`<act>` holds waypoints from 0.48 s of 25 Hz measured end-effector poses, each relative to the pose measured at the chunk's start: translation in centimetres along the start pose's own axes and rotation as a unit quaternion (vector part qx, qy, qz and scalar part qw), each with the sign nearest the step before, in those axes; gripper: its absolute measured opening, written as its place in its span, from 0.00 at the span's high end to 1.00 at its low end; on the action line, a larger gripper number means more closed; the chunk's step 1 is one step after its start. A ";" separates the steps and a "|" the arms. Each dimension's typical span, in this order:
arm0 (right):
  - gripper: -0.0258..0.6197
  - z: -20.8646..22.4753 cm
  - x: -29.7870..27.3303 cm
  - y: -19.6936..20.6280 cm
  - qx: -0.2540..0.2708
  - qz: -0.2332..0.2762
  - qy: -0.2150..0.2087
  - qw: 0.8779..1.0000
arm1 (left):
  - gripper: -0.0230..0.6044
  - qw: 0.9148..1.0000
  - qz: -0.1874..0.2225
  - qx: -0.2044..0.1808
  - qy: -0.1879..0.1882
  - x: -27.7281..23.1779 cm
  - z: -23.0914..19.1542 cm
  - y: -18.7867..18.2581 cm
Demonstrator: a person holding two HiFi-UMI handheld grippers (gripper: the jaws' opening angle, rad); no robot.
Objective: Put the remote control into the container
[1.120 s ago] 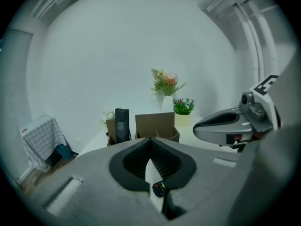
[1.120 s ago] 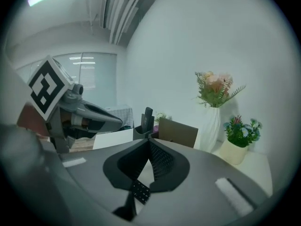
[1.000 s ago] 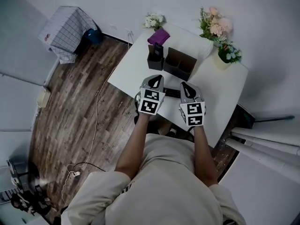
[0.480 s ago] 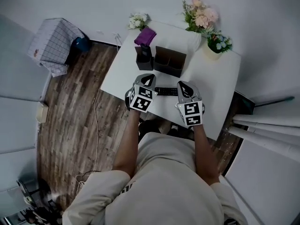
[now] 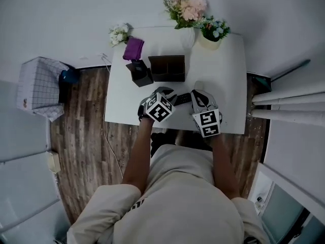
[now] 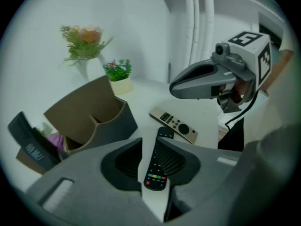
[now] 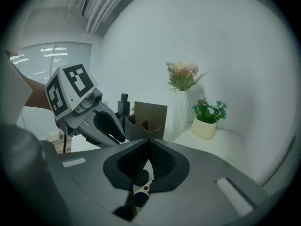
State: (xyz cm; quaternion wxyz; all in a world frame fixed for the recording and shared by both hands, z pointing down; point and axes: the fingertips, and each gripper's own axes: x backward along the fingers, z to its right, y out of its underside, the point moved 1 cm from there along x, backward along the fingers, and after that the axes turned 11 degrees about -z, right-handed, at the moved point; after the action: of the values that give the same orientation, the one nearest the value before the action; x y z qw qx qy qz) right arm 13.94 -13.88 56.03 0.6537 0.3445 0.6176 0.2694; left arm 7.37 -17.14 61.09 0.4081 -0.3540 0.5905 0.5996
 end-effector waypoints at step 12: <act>0.96 2.8 3.0 6.0 -0.101 -0.025 0.081 0.991 | 0.68 0.973 -0.134 -0.167 0.092 -6.4 4.6 -2.3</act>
State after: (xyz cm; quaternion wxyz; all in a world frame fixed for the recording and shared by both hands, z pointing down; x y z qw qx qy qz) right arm 17.46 -8.20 58.86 0.6394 0.2380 0.6469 0.3407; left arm 12.42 -13.11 66.14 0.3638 -0.5461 0.4644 0.5947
